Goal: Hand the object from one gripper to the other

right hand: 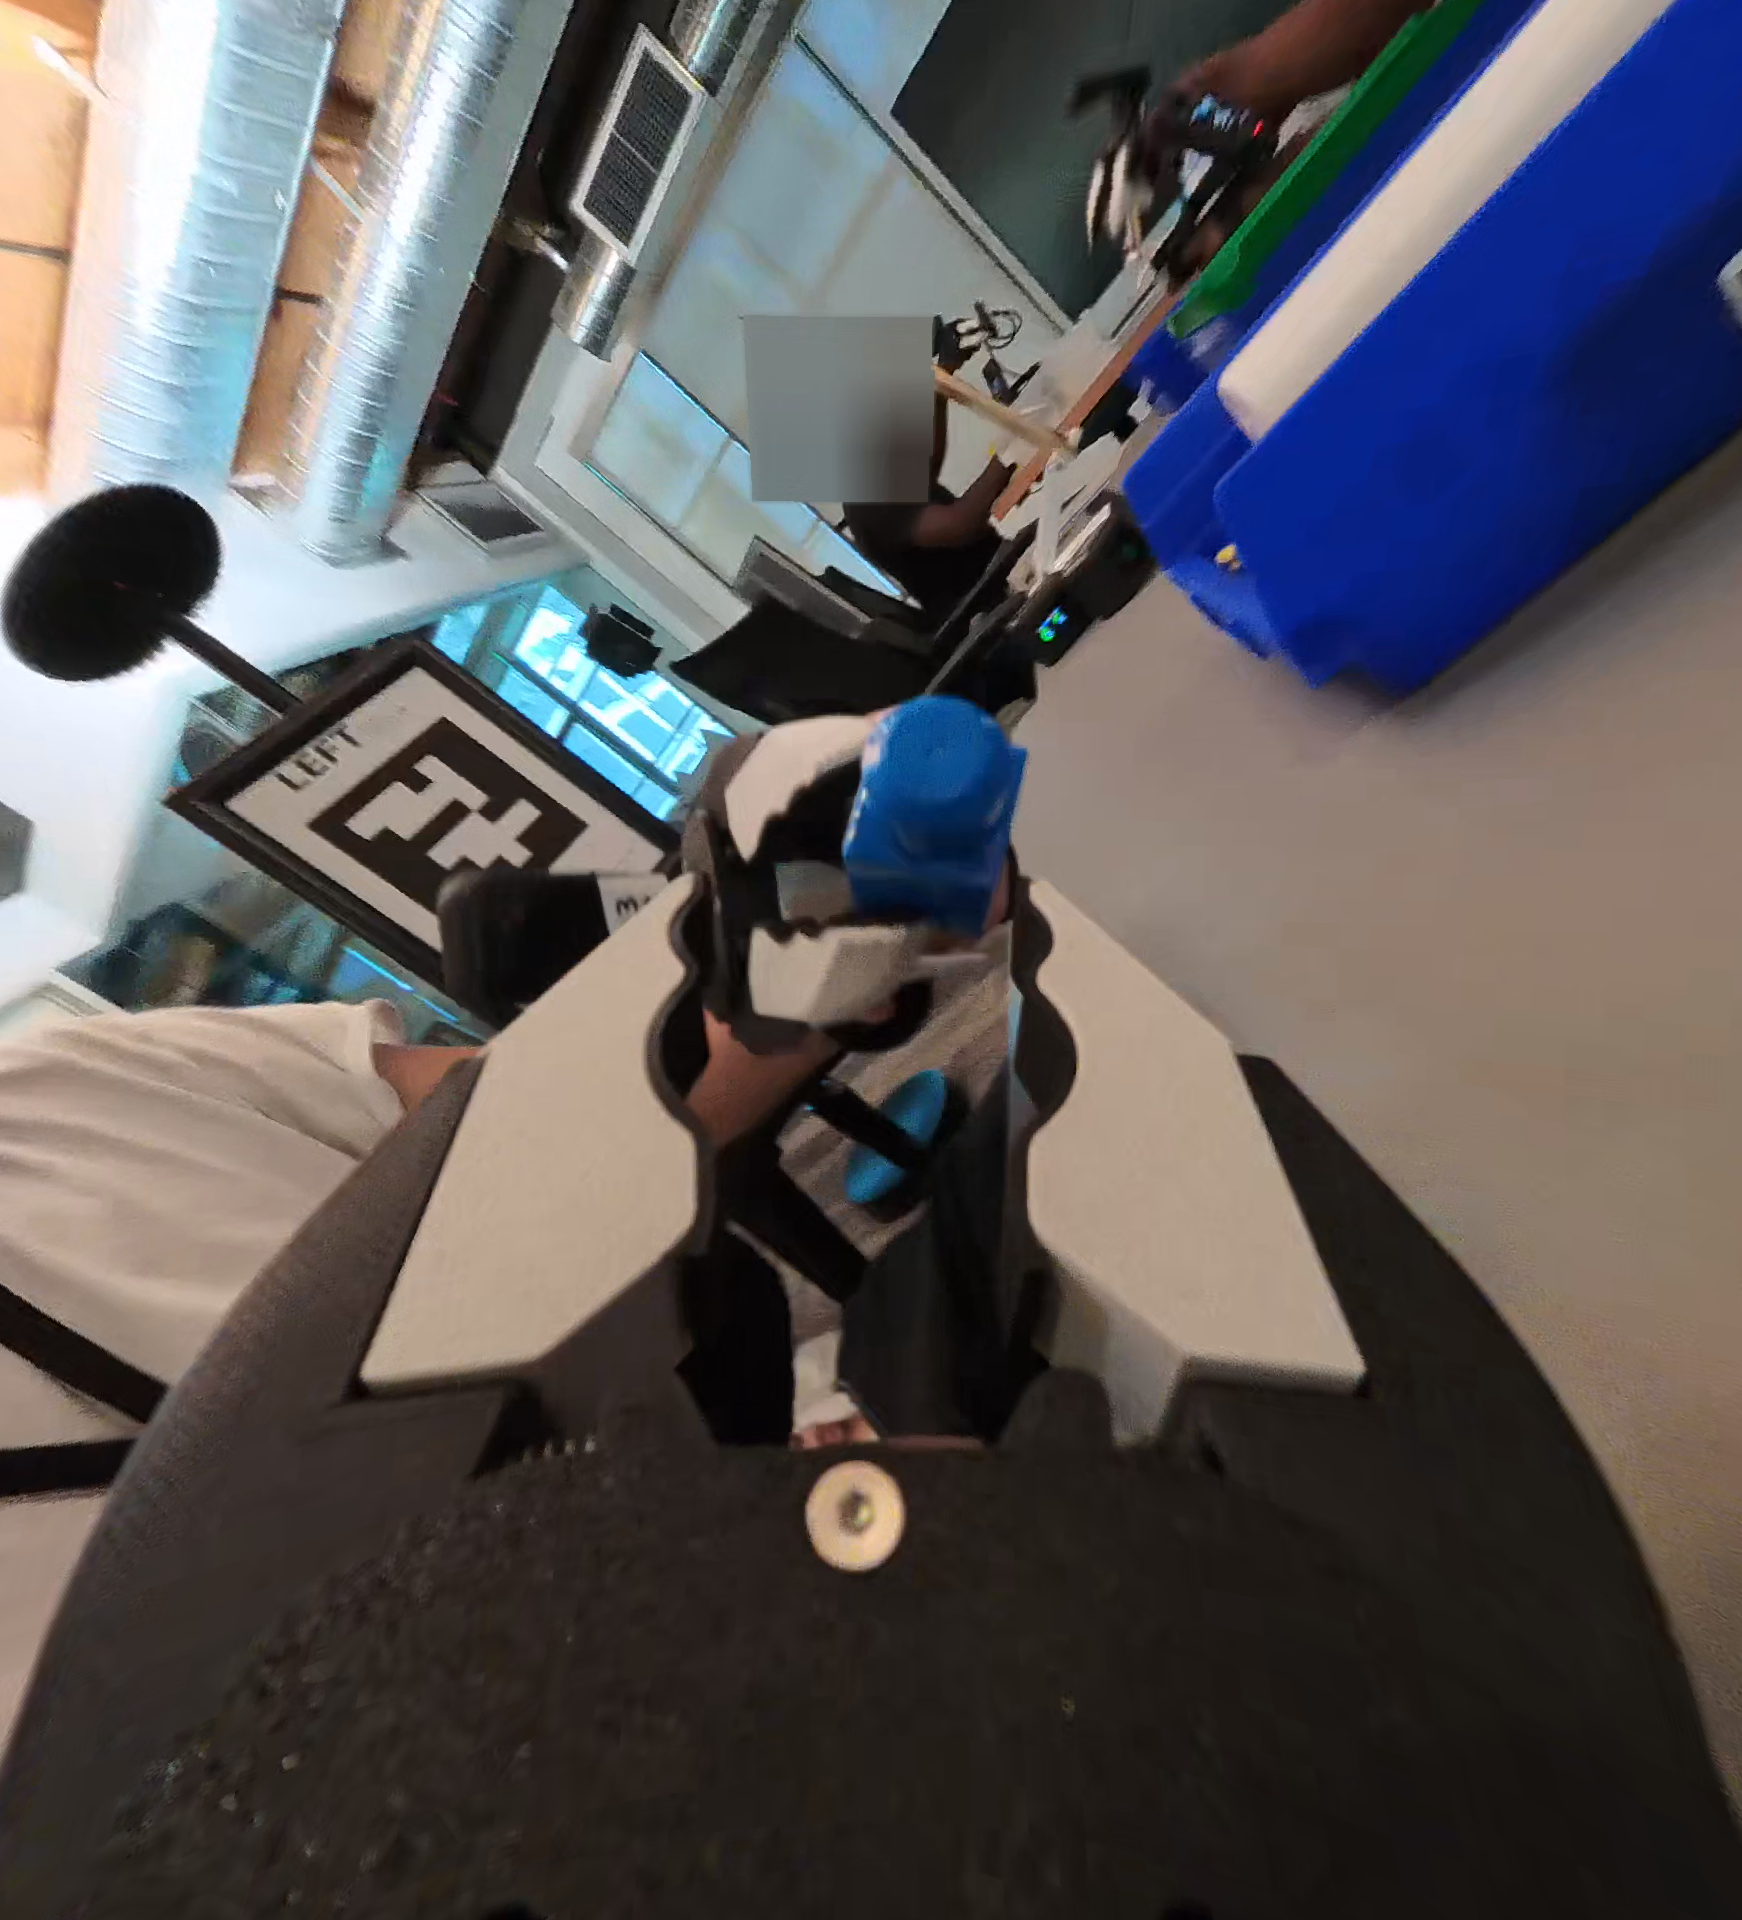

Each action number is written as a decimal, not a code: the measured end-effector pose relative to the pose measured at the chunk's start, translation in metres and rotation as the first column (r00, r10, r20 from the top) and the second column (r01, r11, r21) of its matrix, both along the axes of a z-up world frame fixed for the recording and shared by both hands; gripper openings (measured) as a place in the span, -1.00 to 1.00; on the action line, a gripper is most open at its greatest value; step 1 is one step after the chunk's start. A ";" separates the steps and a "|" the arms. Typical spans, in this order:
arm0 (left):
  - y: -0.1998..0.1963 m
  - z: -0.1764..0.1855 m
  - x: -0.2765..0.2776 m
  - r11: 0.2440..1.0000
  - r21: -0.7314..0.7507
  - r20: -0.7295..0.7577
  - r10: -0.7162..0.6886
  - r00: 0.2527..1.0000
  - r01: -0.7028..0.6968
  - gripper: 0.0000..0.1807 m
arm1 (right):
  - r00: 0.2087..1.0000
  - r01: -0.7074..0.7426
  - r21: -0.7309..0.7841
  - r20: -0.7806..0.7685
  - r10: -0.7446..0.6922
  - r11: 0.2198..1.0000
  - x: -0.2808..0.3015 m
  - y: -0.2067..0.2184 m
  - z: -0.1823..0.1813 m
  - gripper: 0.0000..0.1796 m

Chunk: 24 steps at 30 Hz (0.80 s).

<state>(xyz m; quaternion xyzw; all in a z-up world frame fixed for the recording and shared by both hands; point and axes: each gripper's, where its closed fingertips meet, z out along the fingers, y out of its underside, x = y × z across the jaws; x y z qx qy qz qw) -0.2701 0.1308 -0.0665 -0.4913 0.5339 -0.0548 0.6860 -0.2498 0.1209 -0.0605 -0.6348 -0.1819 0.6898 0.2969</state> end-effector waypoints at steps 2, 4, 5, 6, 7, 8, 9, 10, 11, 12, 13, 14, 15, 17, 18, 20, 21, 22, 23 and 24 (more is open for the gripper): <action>-0.005 -0.007 0.007 0.996 0.087 -0.063 -0.005 0.998 0.011 -0.60 | 1.000 0.002 -0.045 -0.005 -0.002 0.999 -0.009 0.001 -0.004 -0.38; -0.009 -0.012 0.012 0.992 0.126 -0.099 -0.007 0.995 0.020 -0.60 | 0.999 0.003 -0.054 0.049 0.000 0.999 -0.014 0.000 -0.016 -0.51; -0.010 -0.014 0.014 0.991 0.132 -0.111 0.000 0.994 0.015 -0.60 | 0.995 0.021 -0.040 0.093 -0.017 0.999 -0.013 0.003 -0.022 -0.63; -0.008 -0.018 0.014 0.992 0.125 -0.125 0.019 0.992 -0.003 -0.59 | 0.992 0.028 -0.036 0.120 -0.024 0.999 -0.012 0.004 -0.026 -0.63; -0.007 -0.021 0.015 0.994 0.107 -0.130 0.035 0.991 -0.021 -0.59 | 0.989 0.029 -0.029 0.144 -0.024 0.999 -0.011 0.005 -0.028 -0.63; -0.007 -0.023 0.015 0.996 0.082 -0.116 0.043 0.992 -0.034 -0.60 | 0.987 0.034 -0.015 0.160 -0.032 0.999 -0.010 0.006 -0.029 -0.63; -0.007 -0.024 0.016 0.998 0.046 -0.092 0.041 0.995 -0.036 -0.60 | 0.983 0.050 0.010 0.178 -0.051 0.999 -0.007 0.009 -0.029 -0.63; -0.007 -0.025 0.017 1.000 -0.001 -0.071 0.026 0.997 -0.026 -0.59 | 0.975 0.080 0.040 0.202 -0.087 0.996 -0.002 0.013 -0.030 -0.63; -0.007 -0.025 0.016 0.998 -0.055 -0.047 0.012 0.999 -0.015 -0.57 | 0.959 0.122 0.074 0.249 -0.137 0.990 0.005 0.020 -0.033 -0.62; -0.006 -0.025 0.015 0.993 -0.115 -0.015 0.002 1.000 -0.004 -0.55 | 0.923 0.164 0.132 0.328 -0.199 0.978 0.015 0.027 -0.040 -0.62; -0.004 -0.027 0.013 0.981 -0.194 0.009 -0.015 1.000 0.016 -0.49 | 0.876 0.188 0.212 0.405 -0.262 0.959 0.026 0.033 -0.045 -0.62; -0.003 -0.031 0.012 0.961 -0.274 0.022 -0.030 0.999 0.035 -0.41 | 0.829 0.192 0.284 0.465 -0.310 0.939 0.036 0.037 -0.048 -0.62; 0.000 -0.033 0.009 0.947 -0.318 0.039 -0.037 0.999 0.047 -0.39 | 0.791 0.173 0.345 0.510 -0.339 0.923 0.044 0.038 -0.049 -0.62; -0.002 -0.037 0.005 0.939 -0.331 0.035 -0.086 0.996 0.092 -0.29 | 0.750 0.072 0.449 0.564 -0.345 0.891 0.047 0.032 -0.046 -0.62; -0.004 -0.044 0.005 0.927 -0.359 0.016 -0.108 0.994 0.106 -0.27 | 0.709 0.004 0.529 0.597 -0.376 0.848 0.050 0.029 -0.045 -0.62; -0.010 -0.056 0.007 0.833 -0.536 0.059 -0.127 0.990 0.138 -0.26 | 0.528 -0.162 0.744 0.621 -0.580 0.648 0.060 0.034 -0.042 -0.62; -0.010 -0.057 0.010 0.765 -0.626 0.108 -0.109 0.988 0.153 -0.27 | 0.434 -0.242 0.795 0.601 -0.671 0.556 0.064 0.037 -0.040 -0.62; -0.010 -0.054 0.012 0.705 -0.688 0.154 -0.089 0.984 0.171 -0.25 | 0.380 -0.304 0.818 0.574 -0.725 0.489 0.062 0.037 -0.038 -0.62; -0.010 -0.048 0.015 0.656 -0.727 0.203 -0.077 0.976 0.203 -0.23 | 0.355 -0.348 0.831 0.545 -0.760 0.434 0.056 0.036 -0.038 -0.62; -0.011 -0.040 0.018 0.614 -0.749 0.264 -0.066 0.962 0.248 -0.20 | 0.346 -0.384 0.843 0.509 -0.788 0.376 0.048 0.033 -0.038 -0.62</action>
